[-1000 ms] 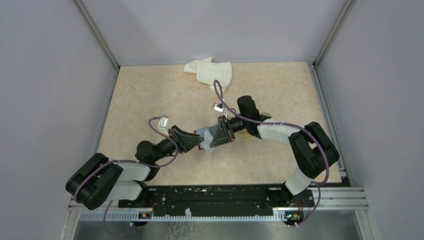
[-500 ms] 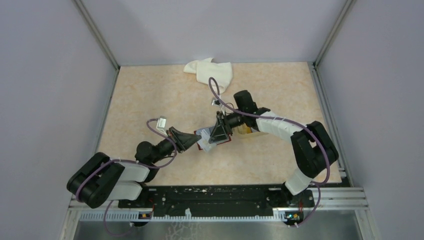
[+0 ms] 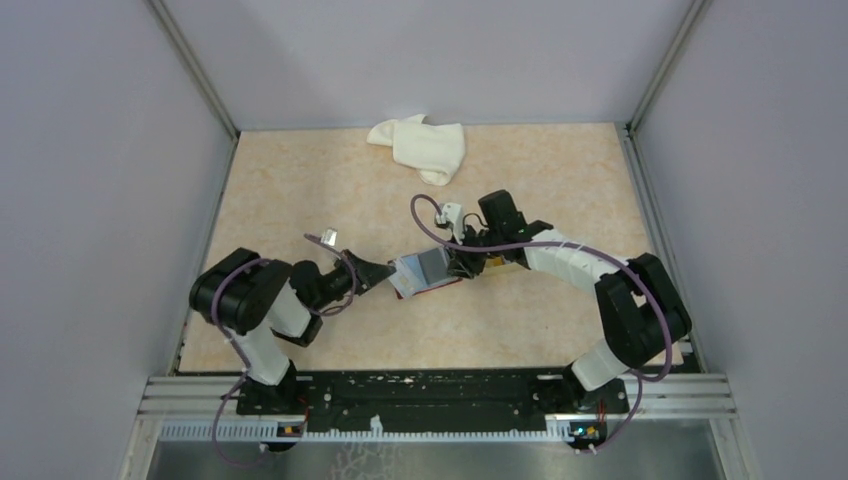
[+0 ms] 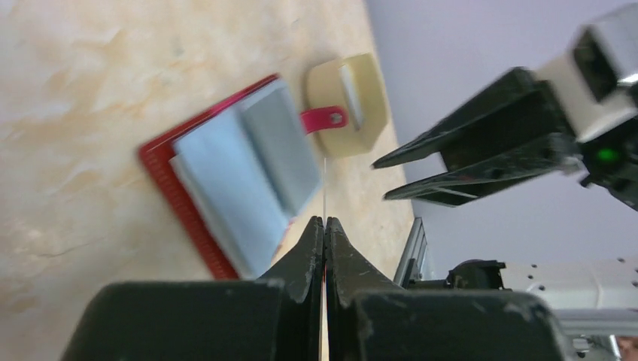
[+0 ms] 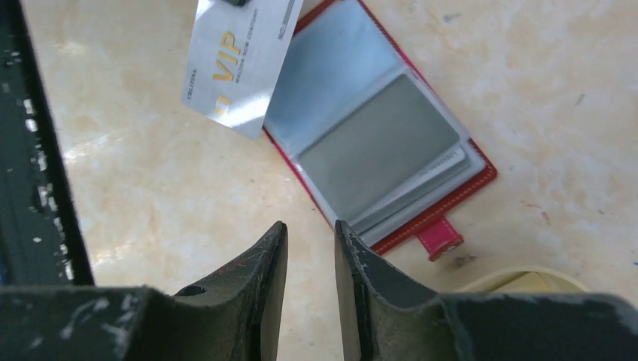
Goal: Put the credit cards into the card holder
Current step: Pick up the credit card from the storage box, then insert the credit card into the card holder.
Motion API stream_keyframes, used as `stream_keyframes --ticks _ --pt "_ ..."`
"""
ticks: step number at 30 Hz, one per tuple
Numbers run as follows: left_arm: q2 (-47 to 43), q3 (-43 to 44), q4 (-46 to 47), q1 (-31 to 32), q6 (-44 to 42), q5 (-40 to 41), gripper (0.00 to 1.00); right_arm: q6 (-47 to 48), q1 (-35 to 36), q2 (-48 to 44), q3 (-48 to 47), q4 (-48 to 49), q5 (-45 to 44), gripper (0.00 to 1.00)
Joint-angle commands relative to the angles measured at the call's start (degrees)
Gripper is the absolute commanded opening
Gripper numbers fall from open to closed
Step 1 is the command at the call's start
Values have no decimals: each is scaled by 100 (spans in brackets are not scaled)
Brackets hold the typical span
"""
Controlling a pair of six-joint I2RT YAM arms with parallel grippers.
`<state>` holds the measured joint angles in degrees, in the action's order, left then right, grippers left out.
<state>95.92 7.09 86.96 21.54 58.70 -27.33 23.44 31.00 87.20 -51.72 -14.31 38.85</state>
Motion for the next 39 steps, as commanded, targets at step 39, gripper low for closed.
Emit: stream_keyframes --ticks 39 --pt "2009 1147 1572 -205 800 -342 0 -1072 353 1266 -999 -225 -2602 22"
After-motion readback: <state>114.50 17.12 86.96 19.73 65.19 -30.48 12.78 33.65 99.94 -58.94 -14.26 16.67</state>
